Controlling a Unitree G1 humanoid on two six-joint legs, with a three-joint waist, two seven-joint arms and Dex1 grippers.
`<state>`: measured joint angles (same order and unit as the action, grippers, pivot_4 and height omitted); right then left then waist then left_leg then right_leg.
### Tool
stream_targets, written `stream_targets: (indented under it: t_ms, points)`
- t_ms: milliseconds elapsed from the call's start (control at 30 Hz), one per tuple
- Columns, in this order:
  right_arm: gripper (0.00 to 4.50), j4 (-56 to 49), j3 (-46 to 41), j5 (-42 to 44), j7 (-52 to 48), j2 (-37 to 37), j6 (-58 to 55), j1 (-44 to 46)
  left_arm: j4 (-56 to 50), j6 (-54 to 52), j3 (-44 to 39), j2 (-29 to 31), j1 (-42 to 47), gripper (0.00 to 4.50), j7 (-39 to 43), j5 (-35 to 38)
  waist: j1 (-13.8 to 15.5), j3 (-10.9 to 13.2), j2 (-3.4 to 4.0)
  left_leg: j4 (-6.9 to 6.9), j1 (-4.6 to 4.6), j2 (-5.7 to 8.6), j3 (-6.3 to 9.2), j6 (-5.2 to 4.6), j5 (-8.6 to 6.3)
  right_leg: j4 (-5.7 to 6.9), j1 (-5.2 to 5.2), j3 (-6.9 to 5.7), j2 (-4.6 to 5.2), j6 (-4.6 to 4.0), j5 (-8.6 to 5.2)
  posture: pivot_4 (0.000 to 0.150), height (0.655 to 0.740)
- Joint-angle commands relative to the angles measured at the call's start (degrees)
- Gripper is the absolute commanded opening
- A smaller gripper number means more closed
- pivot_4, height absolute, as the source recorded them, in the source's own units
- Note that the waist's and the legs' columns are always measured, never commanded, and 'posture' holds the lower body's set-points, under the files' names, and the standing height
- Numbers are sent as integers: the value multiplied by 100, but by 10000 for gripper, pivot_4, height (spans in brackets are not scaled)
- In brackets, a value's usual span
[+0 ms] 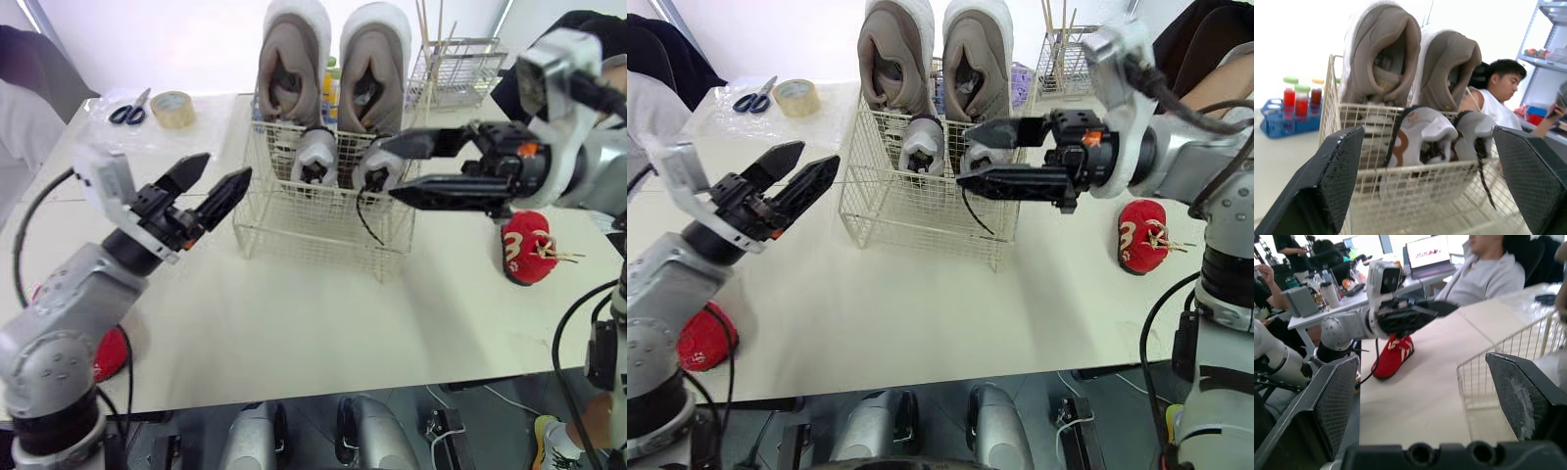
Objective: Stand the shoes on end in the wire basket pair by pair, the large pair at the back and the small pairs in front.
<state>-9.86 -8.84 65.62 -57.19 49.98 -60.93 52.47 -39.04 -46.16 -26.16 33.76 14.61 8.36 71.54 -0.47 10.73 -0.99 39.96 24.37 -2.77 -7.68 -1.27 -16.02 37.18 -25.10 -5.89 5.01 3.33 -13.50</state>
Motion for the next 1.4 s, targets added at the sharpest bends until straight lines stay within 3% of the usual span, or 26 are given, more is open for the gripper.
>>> stream_targets:
  t_ms: [33, 100, 233, 367, 467, 600, 833, 1033, 1200, 1267, 1333, 1400]
  points:
    - [45000, 105, -213, 13, -206, 58, 75, 133, -293, -9, -177, 378, -134, 44543, -399, 857, 1, 0, 1, 0, 0, 1, -1, 0, 0, 0, 0, 1, 1, 0, 0, 1500, 7400]
    - [45000, 152, -219, -32, -303, 151, 46, 90, -246, -52, -164, 679, -278, 44543, -429, 1514, -1, 1, 0, 0, 0, 1, 0, 0, 0, -1, 0, 1, 0, 0, 0, 1500, 7400]
    - [45000, 274, -294, -87, -404, 297, 1, 50, -288, 6, 60, 998, -428, 44543, -261, 1836, -7, 3, 5, -1, -1, 0, -1, 2, -1, -2, -1, 1, 1, -1, -1, 1500, 7400]
    - [45000, 337, -439, -83, -279, 485, -201, -102, -503, 93, 351, 1071, -610, 44543, 215, 1569, -1, 3, 5, -1, 0, 3, -2, 2, -1, -3, -1, 1, -2, -1, -1, 1500, 7400]
    - [45000, 562, -674, -459, -170, 679, -27, -704, -500, 322, 753, 760, -717, 44543, 264, 1011, 35, 1, 4, -2, 0, 5, -1, 2, -1, -9, 3, 0, -2, -2, -1, 1500, 7400]
    - [45000, 575, -1600, -364, 668, 685, -68, -1172, -419, 349, 1207, 532, -577, 44543, 651, 1160, 108, 7, 13, 0, -3, 8, -7, -1, -3, -16, 6, 3, -1, -2, -1, 1500, 7400]
    - [45000, -177, -3294, 494, 1872, 1020, -929, -2041, -429, 56, 2232, 936, -214, 44543, 2243, 389, 135, 5, 20, -7, -1, 4, -3, 0, -2, -12, -1, 5, -12, -2, -1, 1500, 7400]
    - [45000, -1362, -3356, -539, 2007, 963, -248, -3703, -314, 64, 2608, 696, 278, 44543, 2375, 236, 113, 1, 24, -5, -8, 5, 0, -29, -19, -18, 11, 10, -15, 0, -3, 1500, 7400]
    - [45000, -1760, -3171, -1802, 3686, -118, 756, -3936, -349, 116, 2877, 552, 226, 44543, 2640, -17, 117, -4, 28, -7, -16, -2, 0, -22, -15, -16, 9, 25, -33, 3, -5, 1500, 7400]
    - [45000, -1810, -2925, -2112, 3894, -429, 1061, -3998, -308, 36, 2958, 517, 304, 44543, 2682, 21, 129, -3, 30, -8, -13, -1, -1, 6, 1, -16, 8, 26, -33, 5, -6, 1500, 7400]
    - [45000, -1738, -2590, -2291, 3995, -666, 1321, -3801, -186, -92, 2989, 517, 430, 44543, 2794, 246, 118, -2, 31, -7, -9, 1, -2, 7, 2, -16, 6, 26, -31, 5, -6, 1500, 7400]
    - [45000, -1665, -2215, -2742, 4596, -1101, 1627, -3454, -223, -2, 2985, 480, 342, 44543, 2750, 12, 86, -3, 35, -5, -10, 2, -4, 6, 2, -14, 5, 29, -32, 5, -6, 1500, 7400]
